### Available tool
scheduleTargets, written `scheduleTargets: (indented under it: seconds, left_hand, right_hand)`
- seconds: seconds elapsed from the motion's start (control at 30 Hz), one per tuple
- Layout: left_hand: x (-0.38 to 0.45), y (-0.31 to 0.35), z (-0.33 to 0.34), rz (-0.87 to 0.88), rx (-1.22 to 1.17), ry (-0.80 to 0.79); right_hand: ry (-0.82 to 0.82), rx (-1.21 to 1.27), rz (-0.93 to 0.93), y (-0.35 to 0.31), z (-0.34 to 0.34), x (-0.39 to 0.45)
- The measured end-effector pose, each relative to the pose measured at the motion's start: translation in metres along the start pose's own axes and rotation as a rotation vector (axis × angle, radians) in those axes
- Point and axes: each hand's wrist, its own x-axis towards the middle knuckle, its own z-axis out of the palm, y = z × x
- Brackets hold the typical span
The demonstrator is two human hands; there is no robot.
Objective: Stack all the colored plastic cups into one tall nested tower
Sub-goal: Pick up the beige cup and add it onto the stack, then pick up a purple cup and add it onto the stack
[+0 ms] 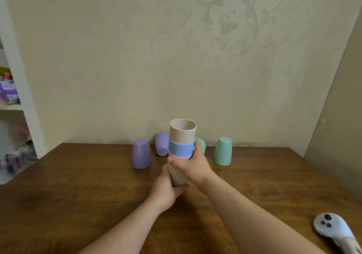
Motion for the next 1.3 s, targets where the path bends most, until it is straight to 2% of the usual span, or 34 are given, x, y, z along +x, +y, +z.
scheduleTargets:
  seconds: [0.23,0.4,0.53,0.63,0.7,0.8,0.83,0.9,0.97,1.03,1.13,1.3]
  left_hand:
    - [0.014,-0.007,0.002,0.049,0.271,-0.052]
    - [0.017,-0.02,-0.031,0.259,0.541,-0.225]
    - [0.024,-0.044,-0.068,0.4,0.687,-0.128]
    - [0.035,-0.053,-0.088,0.506,0.809,0.059]
    - [0.046,-0.051,-0.099,0.582,1.047,0.132]
    - [0.069,-0.034,-0.116,0.79,1.434,0.129]
    - [0.077,-0.024,-0.121,0.781,1.518,0.087]
    - [0.094,-0.011,-0.123,0.641,1.704,-0.044]
    - [0.109,-0.014,-0.125,0.5,1.792,-0.081]
    - [0.113,-0.023,-0.126,0.414,1.651,-0.072]
    - [0.117,-0.04,-0.127,0.36,1.516,0.08]
    - [0.101,-0.028,-0.121,0.146,1.151,0.102]
  right_hand:
    - [-0.064,-0.234,0.061,0.042,-0.011,-0.007]
    - [0.065,-0.32,0.035,0.054,-0.001,-0.011]
    - [0.072,-0.329,0.064,0.056,0.001,-0.008]
    - [0.053,-0.334,0.071,0.058,-0.002,-0.007]
    - [0.052,-0.332,0.074,0.059,-0.003,-0.007]
    - [0.037,-0.331,0.076,0.058,-0.003,-0.008]
    - [0.036,-0.33,0.075,0.058,-0.003,-0.008]
    - [0.037,-0.324,0.076,0.059,-0.003,-0.008]
    - [0.04,-0.32,0.069,0.06,-0.003,-0.009]
    - [0.042,-0.315,0.064,0.06,-0.003,-0.009]
    - [0.037,-0.307,0.081,0.06,-0.005,-0.008]
    - [0.051,-0.318,0.078,0.058,-0.005,-0.007]
